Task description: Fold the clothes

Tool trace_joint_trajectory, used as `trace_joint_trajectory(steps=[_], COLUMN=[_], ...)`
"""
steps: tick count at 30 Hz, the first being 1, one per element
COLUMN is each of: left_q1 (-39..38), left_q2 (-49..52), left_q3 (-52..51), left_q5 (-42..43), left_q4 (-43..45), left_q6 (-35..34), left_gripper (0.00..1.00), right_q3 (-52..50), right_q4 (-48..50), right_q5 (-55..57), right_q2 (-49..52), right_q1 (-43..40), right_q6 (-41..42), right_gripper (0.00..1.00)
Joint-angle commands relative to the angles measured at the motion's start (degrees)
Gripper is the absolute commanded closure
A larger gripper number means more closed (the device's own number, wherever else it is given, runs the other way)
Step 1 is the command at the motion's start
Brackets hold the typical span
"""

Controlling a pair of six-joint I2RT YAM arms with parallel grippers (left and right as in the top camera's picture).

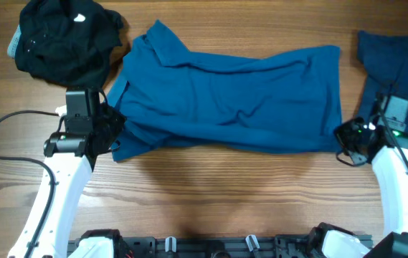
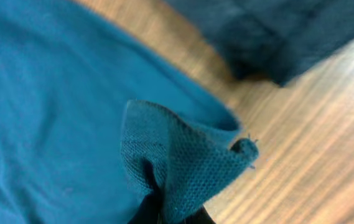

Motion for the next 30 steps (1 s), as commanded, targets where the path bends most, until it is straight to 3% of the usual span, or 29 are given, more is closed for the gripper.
trace_joint_trajectory(steps=[1, 10, 13, 14, 15, 16, 17, 18, 22, 26, 30], left_q1=[0.5, 0.5, 0.5, 0.5, 0.5, 0.5, 0.5, 0.5, 0.5, 0.5, 0.5], left_q2=[1.9, 4.3, 4.3, 4.3, 4.3, 4.3, 4.3, 4.3, 4.3, 3.2, -0.4], left_q3=[1.0, 1.0, 1.0, 1.0, 1.0, 1.0, 1.0, 1.0, 1.0, 1.6, 3.1], left_q5=[-2.2, -6.7, -6.7, -6.7, -6.7, -6.7, -6.7, -6.7, -6.6, -6.4, -4.2], left_q4=[0.4, 1.0, 2.4, 2.8, 3.5, 4.0, 4.5, 4.8, 5.1, 5.2, 0.7], left_q6=[-0.3, 0.0, -0.1, -0.1, -0.1, -0.1, -0.1, -0.1, 0.2, 7.1, 9.0], left_gripper=[0.96, 0.92, 0.88, 0.81, 0.58, 0.26, 0.06, 0.00, 0.00, 0.00, 0.00], right_q3=[-0.4, -0.4, -0.4, -0.4, -0.4, -0.4, -0.4, -0.4, -0.3, 1.2, 4.9], right_q4=[1.7, 4.0, 6.3, 7.3, 8.0, 8.3, 8.5, 8.7, 9.1, 5.9, 0.3], right_q5=[0.9, 9.6, 10.2, 10.0, 9.6, 9.5, 9.2, 8.7, 7.6, 6.1, 3.0], right_q2=[2.5, 5.2, 5.2, 5.3, 5.3, 5.3, 5.3, 5.3, 5.2, 3.9, 0.8], right_q1=[3.5, 5.1, 5.1, 5.1, 5.1, 5.1, 5.1, 5.1, 5.1, 5.1, 5.1], right_q6=[2.0, 4.1, 2.2, 0.9, -0.5, -0.9, -1.5, -2.5, -5.5, -7.3, -8.0], right_gripper=[0.95, 0.95, 0.86, 0.76, 0.53, 0.31, 0.11, 0.01, 0.00, 0.00, 0.00])
